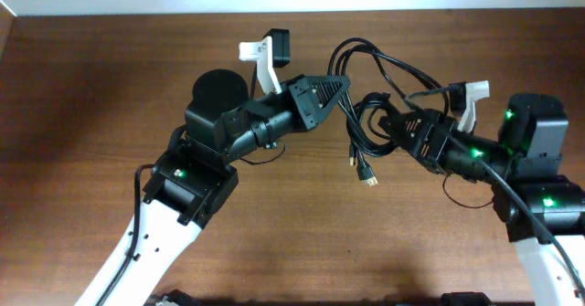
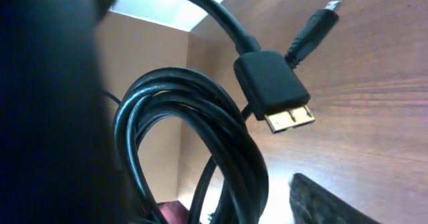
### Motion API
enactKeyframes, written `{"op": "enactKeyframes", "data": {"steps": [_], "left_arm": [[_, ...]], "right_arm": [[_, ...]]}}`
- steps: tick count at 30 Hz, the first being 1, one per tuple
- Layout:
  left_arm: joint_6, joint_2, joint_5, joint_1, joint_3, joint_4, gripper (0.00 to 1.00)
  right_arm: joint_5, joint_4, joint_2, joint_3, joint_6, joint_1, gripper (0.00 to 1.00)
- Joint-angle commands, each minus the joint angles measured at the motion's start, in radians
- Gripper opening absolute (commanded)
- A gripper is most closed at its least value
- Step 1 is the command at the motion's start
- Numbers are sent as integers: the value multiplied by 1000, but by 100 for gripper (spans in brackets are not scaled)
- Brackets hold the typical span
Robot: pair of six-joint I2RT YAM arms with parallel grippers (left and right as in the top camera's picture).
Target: Untangle cables
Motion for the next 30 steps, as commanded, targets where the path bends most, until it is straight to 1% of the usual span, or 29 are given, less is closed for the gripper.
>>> {"op": "enactKeyframes", "data": {"steps": [1, 2, 4, 5, 8, 10, 12, 13, 14, 16, 19, 21, 23, 27, 30], "left_arm": [[-14, -3, 17, -3, 24, 27, 0], [-14, -3, 17, -3, 24, 33, 0], [-14, -3, 17, -3, 24, 40, 0], [-14, -3, 17, -3, 24, 42, 0], [-14, -3, 16, -11, 24, 44, 0], [-13, -3, 13, -25, 24, 58, 0], [-13, -3, 12, -34, 24, 66, 0], [-13, -3, 5, -34, 24, 61, 0], [-12, -3, -6, -34, 24, 54, 0], [-12, -3, -37, -34, 24, 37, 0], [20, -3, -158, -33, 24, -32, 0], [21, -4, -251, -33, 24, -104, 0], [20, -4, -310, -33, 24, -166, 0], [16, -4, -304, -33, 24, -222, 0], [16, -4, -282, -34, 24, -294, 0]], "right_arm": [[-31, 8, 1, 14, 5, 7, 62], [-31, 10, 1, 14, 5, 7, 58], [-31, 14, 1, 14, 5, 7, 45], [-32, 19, 1, 14, 5, 7, 40], [-31, 26, 1, 14, 5, 7, 37], [-31, 26, 1, 14, 5, 7, 30], [-31, 26, 1, 14, 3, 7, 18], [-31, 26, 1, 14, 0, 6, 6], [-31, 26, 1, 14, -7, 6, 4], [-31, 25, 1, 14, -31, 6, 4], [-27, 29, 0, 14, -53, 5, 4], [-26, 34, 0, 14, -61, 5, 4], [-4, 37, 0, 14, -72, 5, 4], [86, 49, 0, 14, -71, 5, 4], [132, 98, 0, 14, -71, 5, 4]]}}
